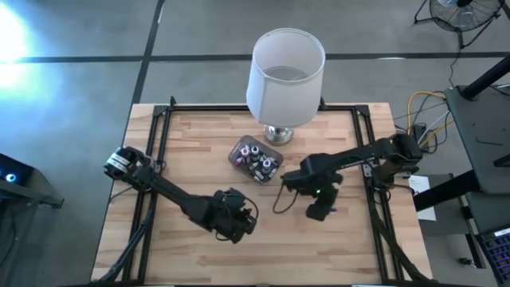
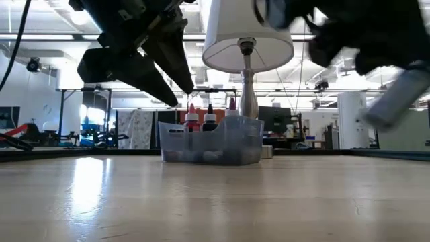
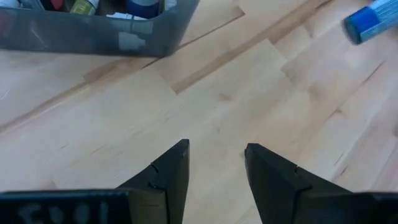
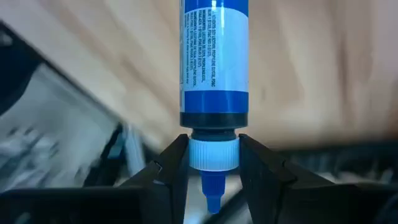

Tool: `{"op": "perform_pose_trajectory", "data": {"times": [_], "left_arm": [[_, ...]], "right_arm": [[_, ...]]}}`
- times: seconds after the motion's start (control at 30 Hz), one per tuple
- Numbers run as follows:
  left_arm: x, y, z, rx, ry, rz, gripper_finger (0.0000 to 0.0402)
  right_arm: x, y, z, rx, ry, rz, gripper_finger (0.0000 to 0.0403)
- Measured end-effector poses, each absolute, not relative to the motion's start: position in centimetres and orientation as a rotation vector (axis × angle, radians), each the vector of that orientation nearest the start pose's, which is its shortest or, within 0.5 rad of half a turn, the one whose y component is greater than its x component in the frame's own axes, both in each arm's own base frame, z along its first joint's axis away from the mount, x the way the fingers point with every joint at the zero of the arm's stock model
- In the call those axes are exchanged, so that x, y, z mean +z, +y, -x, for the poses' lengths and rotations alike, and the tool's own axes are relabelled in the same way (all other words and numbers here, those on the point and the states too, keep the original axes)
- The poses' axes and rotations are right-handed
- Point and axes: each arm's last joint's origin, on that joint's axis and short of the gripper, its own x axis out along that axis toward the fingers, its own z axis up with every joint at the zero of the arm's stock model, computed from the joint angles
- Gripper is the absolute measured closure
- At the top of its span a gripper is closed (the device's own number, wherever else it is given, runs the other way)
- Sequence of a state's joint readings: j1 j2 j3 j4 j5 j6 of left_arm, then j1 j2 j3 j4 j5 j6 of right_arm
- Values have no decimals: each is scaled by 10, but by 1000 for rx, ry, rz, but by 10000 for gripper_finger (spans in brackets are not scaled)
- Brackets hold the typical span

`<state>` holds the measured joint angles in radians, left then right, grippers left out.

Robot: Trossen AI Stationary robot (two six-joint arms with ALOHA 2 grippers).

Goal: Pick & Place food coloring
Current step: Put the large blue food coloring into the black bin

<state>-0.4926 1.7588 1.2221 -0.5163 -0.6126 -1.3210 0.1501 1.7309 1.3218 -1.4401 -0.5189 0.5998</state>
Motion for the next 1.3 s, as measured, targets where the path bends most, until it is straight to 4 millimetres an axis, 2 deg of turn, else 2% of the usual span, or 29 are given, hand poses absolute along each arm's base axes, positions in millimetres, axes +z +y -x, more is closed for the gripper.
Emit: {"op": "perform_pose_trajectory", "data": {"times": [0.13, 0.23, 0.47, 0.63, 0.97, 1.3], "left_arm": [[210, -156, -320, 648, 630, 689, 268], [210, -158, -319, 645, 627, 686, 268], [211, -157, -319, 675, 577, 658, 268], [211, -157, -319, 675, 576, 645, 268], [210, -157, -319, 673, 577, 621, 268], [210, -157, -319, 673, 577, 622, 268]], "right_arm": [[219, 43, -262, -141, 2137, -884, 295], [204, 41, -248, -160, 2225, -950, 294], [164, 51, -211, -285, 2459, -1037, 292], [154, 59, -193, -293, 2542, -1076, 292], [144, 62, -194, -328, 2494, -1119, 270], [138, 64, -202, -270, 2452, -1125, 256]]}}
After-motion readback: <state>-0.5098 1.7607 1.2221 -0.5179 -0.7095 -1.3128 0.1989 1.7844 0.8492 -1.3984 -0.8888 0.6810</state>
